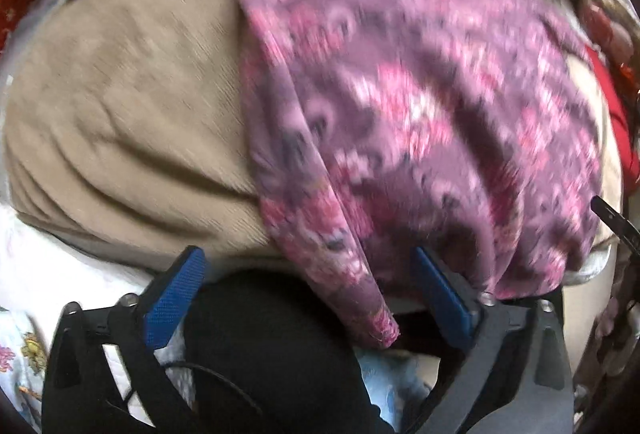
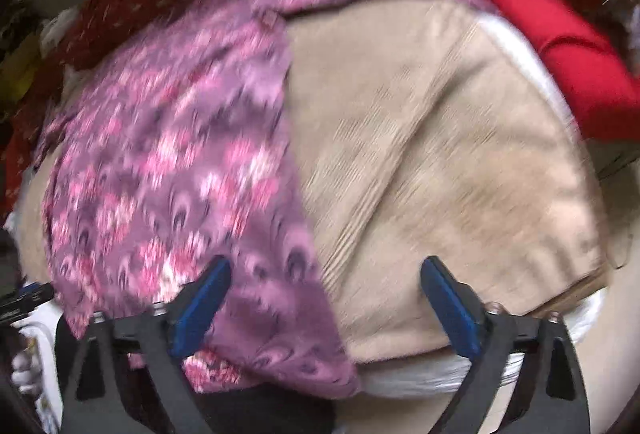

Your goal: Fold small clothes

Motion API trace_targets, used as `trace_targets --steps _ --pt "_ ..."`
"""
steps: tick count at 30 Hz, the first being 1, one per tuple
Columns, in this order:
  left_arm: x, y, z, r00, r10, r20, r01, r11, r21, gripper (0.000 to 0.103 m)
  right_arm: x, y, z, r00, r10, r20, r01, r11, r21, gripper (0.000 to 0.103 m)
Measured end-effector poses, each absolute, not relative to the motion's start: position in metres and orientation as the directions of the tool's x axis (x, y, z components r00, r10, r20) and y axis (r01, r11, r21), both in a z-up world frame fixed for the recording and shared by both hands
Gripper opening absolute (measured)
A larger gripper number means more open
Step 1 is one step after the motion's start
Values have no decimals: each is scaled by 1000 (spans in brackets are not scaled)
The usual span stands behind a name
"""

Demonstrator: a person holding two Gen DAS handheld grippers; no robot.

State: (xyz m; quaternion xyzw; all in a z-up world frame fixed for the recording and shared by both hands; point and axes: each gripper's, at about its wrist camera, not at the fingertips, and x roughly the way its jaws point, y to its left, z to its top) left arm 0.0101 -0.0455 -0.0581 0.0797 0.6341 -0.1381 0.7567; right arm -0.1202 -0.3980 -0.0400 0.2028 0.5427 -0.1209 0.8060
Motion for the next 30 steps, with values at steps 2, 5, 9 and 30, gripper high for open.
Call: trace_targets --steps 2,5,9,30 --pt "10 -47 -72 64 -110 -992 329 941 -83 1 -124 -391 -43 388 40 -921 376 905 198 52" --pt "13 -29 -63 51 -150 -987 285 950 -129 3 -131 -388 -31 435 82 -897 301 926 230 4" --pt "6 8 -10 136 -257 -957 259 941 -217 3 -161 -404 17 589 177 -789 241 893 380 4" --pt "34 -14 51 339 -312 -888 341 920 -193 54 -105 -418 43 618 97 -780 309 882 355 44"
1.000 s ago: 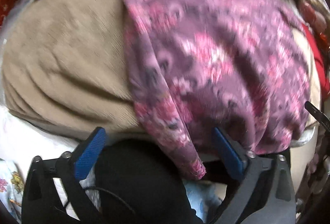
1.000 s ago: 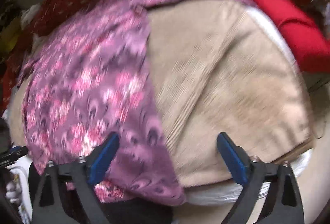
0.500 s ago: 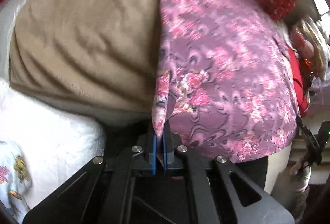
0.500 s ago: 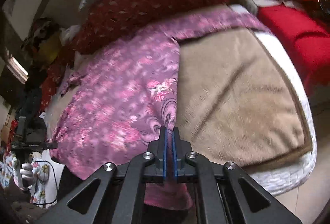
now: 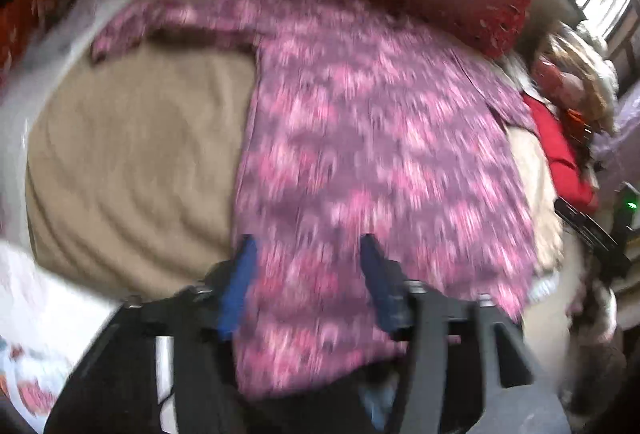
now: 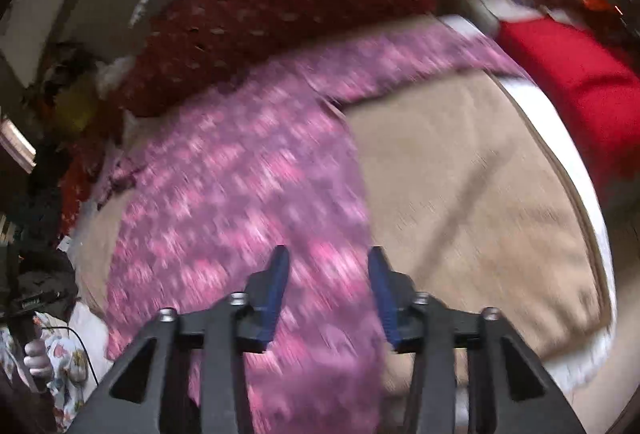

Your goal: Fold small clothes

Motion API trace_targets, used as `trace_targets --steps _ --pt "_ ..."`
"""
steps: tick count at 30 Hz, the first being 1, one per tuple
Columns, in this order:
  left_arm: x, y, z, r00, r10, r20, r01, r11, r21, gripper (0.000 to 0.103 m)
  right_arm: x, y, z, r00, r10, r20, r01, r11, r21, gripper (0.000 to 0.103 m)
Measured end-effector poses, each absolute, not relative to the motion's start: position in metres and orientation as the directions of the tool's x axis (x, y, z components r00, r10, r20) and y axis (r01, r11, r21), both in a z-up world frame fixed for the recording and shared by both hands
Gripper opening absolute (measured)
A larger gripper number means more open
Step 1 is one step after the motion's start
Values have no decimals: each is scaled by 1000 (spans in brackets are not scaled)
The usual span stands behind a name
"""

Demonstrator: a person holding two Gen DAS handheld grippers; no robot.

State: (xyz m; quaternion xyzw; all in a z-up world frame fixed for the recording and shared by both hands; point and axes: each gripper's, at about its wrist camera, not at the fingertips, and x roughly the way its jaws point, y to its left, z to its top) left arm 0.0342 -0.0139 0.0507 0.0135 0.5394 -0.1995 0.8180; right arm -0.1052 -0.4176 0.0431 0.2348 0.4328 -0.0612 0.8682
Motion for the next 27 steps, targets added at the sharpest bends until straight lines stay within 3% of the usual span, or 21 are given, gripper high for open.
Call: trace_targets --steps 3,6,9,12,14,17,20,27 --pt "76 -51 26 317 -259 -912 324 934 -153 54 -64 -405 24 584 89 -807 284 909 306 43" --pt "95 -72 -8 259 -187 -948 299 948 -105 54 -35 -403 -21 436 110 -893 296 920 258 38" --pt "105 -79 -28 197 -172 -965 294 950 -109 54 -35 -438 -6 511 171 -843 305 881 363 34" --pt "113 -80 -25 201 -193 -960 317 941 -122 54 -44 -526 24 649 78 -757 457 755 470 46" --pt "120 -78 -21 187 -219 -958 319 936 -152 54 -59 -607 24 689 -35 -724 600 587 543 61" --pt "131 -75 -21 162 -251 -954 304 933 -193 54 -79 -693 -1 680 -126 -723 716 326 617 62" --pt "144 -77 -19 150 -262 -953 293 933 -211 54 -82 -744 -37 690 -153 -707 723 119 680 63" --pt "177 -104 -12 160 -272 -949 303 928 -215 54 -35 -788 -99 691 -62 -720 721 -15 693 71"
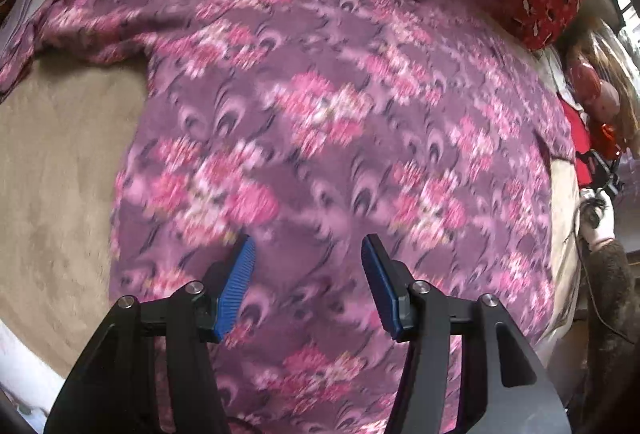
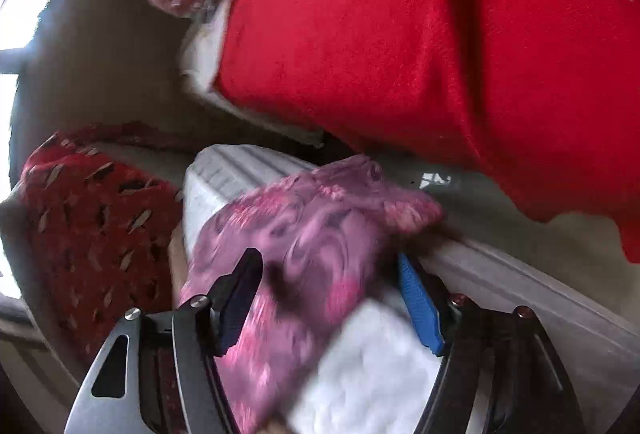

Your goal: Fold small clothes

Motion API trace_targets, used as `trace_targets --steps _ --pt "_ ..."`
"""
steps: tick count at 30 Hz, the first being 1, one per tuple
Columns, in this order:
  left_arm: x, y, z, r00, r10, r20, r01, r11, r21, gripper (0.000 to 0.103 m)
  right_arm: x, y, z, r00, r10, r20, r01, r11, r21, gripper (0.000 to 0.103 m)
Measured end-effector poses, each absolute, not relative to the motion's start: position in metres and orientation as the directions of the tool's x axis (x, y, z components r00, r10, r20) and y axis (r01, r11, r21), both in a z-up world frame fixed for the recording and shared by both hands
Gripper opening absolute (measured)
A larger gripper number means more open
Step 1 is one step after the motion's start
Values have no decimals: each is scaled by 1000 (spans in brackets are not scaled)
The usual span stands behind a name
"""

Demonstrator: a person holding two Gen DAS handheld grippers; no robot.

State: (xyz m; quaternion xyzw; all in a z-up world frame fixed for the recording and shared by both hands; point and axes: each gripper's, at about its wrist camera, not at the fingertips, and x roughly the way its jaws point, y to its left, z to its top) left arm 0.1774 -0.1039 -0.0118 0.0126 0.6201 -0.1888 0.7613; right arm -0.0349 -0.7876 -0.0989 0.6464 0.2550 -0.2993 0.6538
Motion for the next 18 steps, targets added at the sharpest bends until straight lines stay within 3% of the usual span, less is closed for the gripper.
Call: trace_targets --steps 2,5,10,18 --pt "188 -114 -8 176 -270 -947 311 928 -207 54 -36 -793 -105 718 -67 -693 690 -59 721 67" --pt "199 -123 0 233 -247 -941 313 935 -169 54 -49 -788 -93 760 -167 -627 628 -54 776 10" --pt "223 -125 -8 280 -222 -934 271 952 -145 54 -56 -766 -18 801 -301 -518 582 189 791 10" --pt "232 -106 -25 219 -304 -927 208 943 -260 54 20 -654 58 873 -74 -482 447 520 728 10"
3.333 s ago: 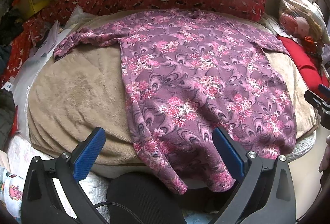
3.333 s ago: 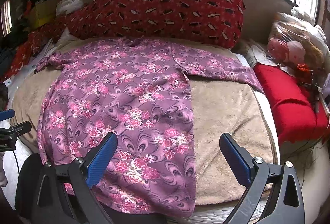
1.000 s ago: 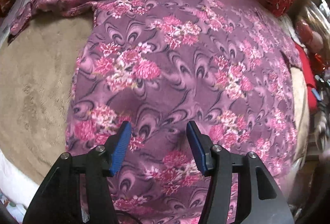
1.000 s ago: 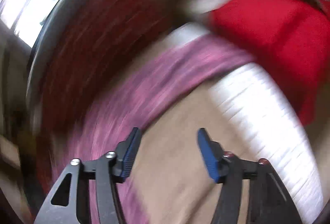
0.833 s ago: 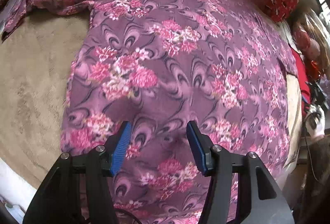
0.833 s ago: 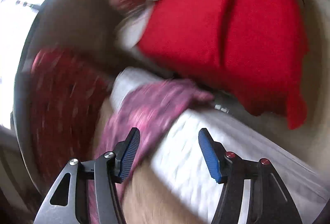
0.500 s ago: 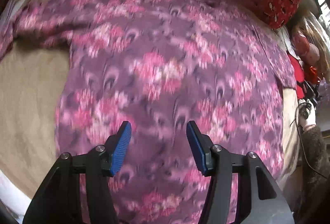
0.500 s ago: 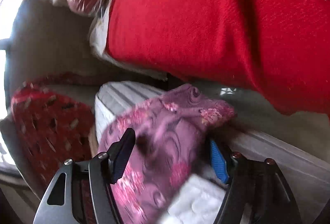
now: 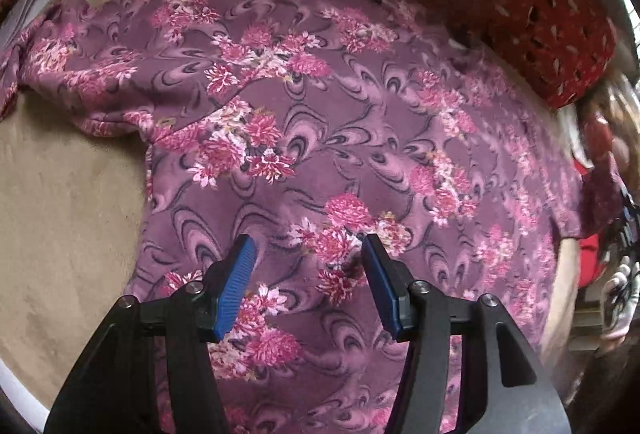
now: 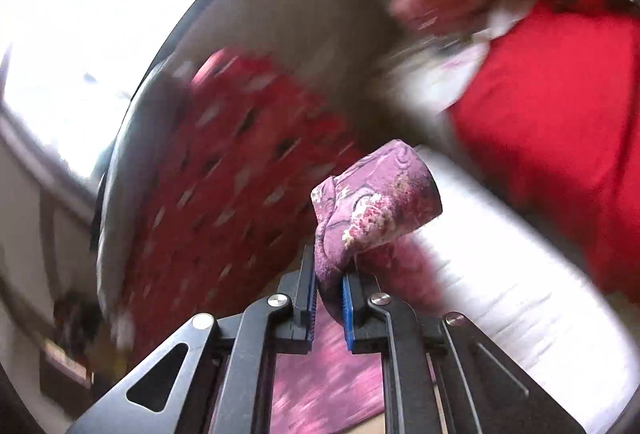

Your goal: Fold small clothes

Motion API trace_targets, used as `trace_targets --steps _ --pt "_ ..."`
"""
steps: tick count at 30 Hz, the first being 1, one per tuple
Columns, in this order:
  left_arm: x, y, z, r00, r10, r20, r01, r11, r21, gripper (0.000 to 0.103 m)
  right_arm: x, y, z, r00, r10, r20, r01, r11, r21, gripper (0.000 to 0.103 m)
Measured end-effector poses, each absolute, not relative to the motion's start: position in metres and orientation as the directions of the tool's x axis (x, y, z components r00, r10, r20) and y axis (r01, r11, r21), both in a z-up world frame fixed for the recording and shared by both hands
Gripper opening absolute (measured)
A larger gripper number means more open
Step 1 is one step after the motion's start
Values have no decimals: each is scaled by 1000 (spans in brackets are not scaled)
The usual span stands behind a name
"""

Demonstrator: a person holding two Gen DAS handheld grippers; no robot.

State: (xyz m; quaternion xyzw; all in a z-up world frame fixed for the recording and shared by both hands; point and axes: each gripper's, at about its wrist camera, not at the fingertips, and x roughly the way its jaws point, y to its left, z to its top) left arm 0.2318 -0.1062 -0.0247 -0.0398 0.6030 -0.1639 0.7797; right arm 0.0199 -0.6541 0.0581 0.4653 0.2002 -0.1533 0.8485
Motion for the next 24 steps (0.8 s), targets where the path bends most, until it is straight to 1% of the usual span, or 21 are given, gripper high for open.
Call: trace_targets --steps 5,13,16,19,20,21,23,24 --pt "235 -89 -24 183 -370 -911 198 921 -335 54 91 -557 61 852 100 -514 351 618 703 10" --pt "232 -67 -14 196 -415 -888 217 902 -374 54 165 -407 48 765 329 -554 204 692 692 10" --pt "233 -60 -11 200 -433 -879 216 894 -392 54 182 -355 34 703 415 -577 152 705 693 19" --pt "233 -55 -8 199 -465 -862 221 879 -423 54 197 -316 5 589 473 -655 150 732 664 29" --pt "233 -56 -6 201 -478 -855 230 872 -433 54 197 -305 -6 547 486 -681 159 738 655 36" --pt "233 -60 -4 199 -490 -849 245 863 -441 54 194 -298 -16 512 496 -702 167 744 647 38" --pt "235 -71 -1 186 -505 -843 272 851 -450 54 182 -297 -19 511 498 -701 154 749 644 37" --pt "236 -79 -2 177 -509 -843 286 846 -450 59 174 -305 -16 521 507 -687 147 739 657 37"
